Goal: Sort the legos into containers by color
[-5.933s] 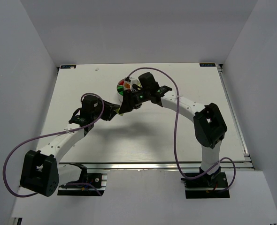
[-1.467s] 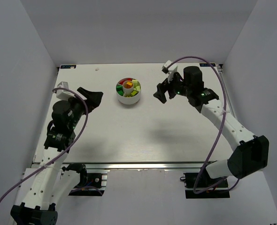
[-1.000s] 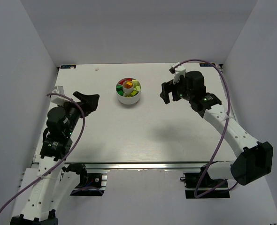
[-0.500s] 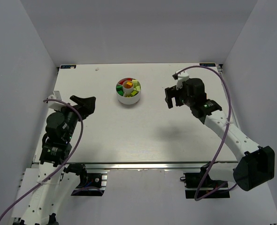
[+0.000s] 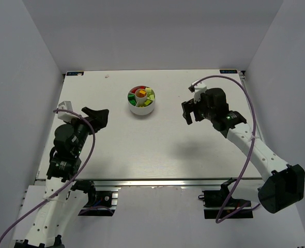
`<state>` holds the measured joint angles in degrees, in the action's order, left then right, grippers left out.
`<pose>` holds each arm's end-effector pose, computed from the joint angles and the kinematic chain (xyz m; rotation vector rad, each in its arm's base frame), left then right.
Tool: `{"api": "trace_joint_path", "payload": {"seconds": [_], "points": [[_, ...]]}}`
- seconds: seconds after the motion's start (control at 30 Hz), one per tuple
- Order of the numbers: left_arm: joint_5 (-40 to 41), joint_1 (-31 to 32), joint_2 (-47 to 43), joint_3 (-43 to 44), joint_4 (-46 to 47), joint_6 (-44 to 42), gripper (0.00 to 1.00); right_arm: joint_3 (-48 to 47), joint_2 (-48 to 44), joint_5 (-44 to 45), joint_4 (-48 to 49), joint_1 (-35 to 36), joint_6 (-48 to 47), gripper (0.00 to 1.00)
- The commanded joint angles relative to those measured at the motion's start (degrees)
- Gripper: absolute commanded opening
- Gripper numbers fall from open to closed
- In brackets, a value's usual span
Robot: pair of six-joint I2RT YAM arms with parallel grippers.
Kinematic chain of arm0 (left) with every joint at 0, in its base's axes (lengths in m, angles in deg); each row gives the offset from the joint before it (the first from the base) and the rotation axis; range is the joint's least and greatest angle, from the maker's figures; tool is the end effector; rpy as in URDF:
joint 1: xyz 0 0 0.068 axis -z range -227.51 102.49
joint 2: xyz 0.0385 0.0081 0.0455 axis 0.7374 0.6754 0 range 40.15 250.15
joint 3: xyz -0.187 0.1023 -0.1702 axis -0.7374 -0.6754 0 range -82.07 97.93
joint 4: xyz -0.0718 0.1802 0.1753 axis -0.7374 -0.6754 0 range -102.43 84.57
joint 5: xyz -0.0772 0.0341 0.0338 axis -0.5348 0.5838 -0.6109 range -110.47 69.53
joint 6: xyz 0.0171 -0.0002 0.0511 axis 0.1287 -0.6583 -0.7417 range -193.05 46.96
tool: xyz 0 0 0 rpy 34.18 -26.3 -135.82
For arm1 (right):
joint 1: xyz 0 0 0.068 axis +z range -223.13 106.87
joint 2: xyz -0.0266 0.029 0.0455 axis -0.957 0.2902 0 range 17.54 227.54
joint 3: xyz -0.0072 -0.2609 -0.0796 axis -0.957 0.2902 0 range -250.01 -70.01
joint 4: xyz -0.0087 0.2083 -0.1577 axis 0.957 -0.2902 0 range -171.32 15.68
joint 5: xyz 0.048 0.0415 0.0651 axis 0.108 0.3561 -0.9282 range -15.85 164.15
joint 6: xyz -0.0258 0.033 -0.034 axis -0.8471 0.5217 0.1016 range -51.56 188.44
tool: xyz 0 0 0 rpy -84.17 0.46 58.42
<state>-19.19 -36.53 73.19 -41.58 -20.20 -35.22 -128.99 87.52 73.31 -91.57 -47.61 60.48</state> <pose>0.1401 -0.0264 0.3348 -0.4197 1.6853 -0.6137 0.2507 0.1202 0.3218 -0.6052 1.9797 0.2040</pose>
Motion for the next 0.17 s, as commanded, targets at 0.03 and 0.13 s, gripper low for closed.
{"api": "trace_joint_path", "payload": {"seconds": [0.03, 0.13], "points": [[-0.8, -0.3, -2.6, -2.2, 2.3, -1.2, 0.98, -3.7, -0.3, -2.9, -4.8, -0.1, -0.6, 0.89], [-0.8, -0.3, -2.9, -2.3, 1.7, -1.3, 0.98, -2.3, -2.2, -3.3, -3.8, -0.2, -0.6, 0.89]]}}
